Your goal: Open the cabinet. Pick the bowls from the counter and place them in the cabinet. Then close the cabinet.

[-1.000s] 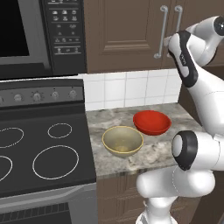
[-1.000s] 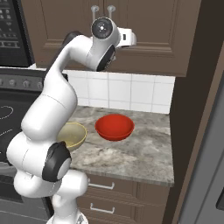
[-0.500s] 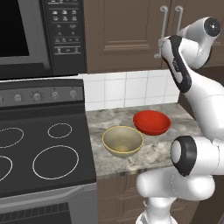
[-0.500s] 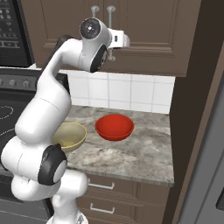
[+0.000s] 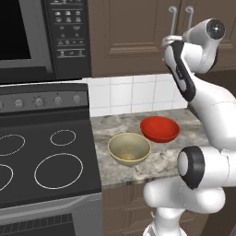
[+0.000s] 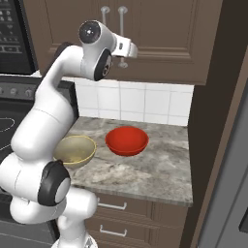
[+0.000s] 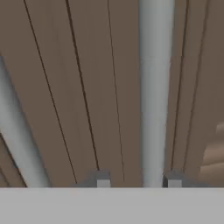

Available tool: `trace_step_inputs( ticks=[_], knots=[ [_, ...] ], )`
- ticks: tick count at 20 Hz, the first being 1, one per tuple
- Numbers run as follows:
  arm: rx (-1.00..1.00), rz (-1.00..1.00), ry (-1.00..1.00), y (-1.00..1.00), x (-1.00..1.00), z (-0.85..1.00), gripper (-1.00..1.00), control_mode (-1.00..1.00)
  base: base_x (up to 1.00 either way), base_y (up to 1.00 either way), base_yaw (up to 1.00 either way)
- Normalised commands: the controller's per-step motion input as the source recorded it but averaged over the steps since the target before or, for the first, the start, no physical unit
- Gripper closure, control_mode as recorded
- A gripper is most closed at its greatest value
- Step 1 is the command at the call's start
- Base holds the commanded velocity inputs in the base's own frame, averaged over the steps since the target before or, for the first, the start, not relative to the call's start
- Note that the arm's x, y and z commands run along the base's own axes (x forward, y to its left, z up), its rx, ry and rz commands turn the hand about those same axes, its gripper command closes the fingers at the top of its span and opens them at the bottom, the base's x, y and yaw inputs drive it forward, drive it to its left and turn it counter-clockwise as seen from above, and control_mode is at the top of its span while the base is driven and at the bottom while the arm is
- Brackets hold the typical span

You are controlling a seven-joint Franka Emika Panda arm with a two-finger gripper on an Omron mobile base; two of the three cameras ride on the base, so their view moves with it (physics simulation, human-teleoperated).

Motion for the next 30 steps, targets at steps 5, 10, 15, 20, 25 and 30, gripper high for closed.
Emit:
trace_step_inputs(
  ticks=[5, 10, 15, 20, 25, 30],
  knots=[
    [0.15, 0.0, 0.02, -0.45, -0.6, -0.24, 1.0, -1.0, 0.0, 0.0, 0.0],
    [0.0, 0.0, -0.05, -0.39, -1.0, -0.04, 1.0, -1.0, 0.0, 0.0, 0.0],
    [0.0, 0.0, -0.22, -0.5, -1.0, -0.03, 1.0, -1.0, 0.0, 0.0, 0.0],
    [0.0, -0.03, -0.24, -0.58, -1.0, 0.0, 1.0, -1.0, 0.0, 0.0, 0.0],
    [-0.01, -0.09, -0.17, -0.53, -1.0, 0.0, 1.0, -1.0, 0.0, 0.0, 0.0],
    [-0.07, -0.12, -0.16, 0.93, -1.0, 0.05, -1.0, -1.0, 0.0, 0.0, 0.0]
  ],
)
